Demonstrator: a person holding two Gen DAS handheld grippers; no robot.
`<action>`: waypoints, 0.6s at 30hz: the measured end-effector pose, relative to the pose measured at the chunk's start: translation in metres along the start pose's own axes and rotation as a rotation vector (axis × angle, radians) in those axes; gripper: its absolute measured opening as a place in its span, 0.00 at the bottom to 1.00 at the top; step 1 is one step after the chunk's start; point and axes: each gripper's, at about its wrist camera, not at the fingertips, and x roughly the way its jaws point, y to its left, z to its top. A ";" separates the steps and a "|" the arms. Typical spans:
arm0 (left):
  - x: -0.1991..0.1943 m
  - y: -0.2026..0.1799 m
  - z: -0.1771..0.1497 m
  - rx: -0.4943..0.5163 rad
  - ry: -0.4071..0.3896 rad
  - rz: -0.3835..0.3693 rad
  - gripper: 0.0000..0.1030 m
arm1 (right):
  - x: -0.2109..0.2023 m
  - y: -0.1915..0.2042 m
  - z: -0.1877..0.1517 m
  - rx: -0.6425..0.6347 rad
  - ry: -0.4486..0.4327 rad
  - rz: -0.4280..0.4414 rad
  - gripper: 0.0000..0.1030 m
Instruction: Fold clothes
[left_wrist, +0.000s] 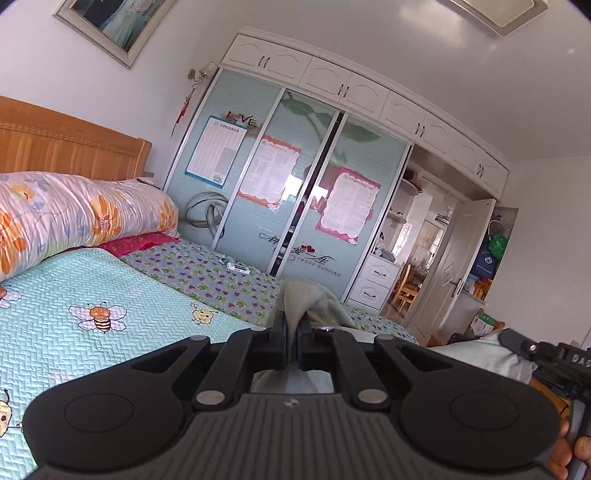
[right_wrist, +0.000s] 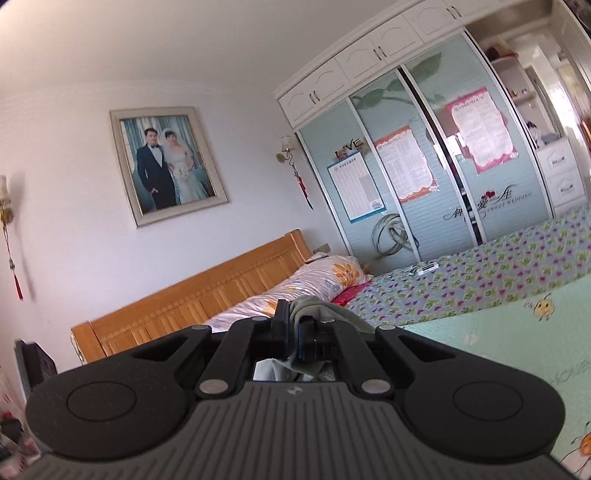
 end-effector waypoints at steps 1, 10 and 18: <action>0.001 0.000 -0.002 0.000 0.005 0.006 0.04 | 0.004 -0.002 -0.001 -0.006 0.021 -0.011 0.04; 0.059 0.056 -0.079 -0.094 0.271 0.186 0.04 | 0.097 -0.077 -0.118 0.138 0.383 -0.138 0.06; 0.084 0.075 -0.115 0.006 0.371 0.302 0.04 | 0.107 -0.104 -0.190 0.249 0.470 -0.195 0.10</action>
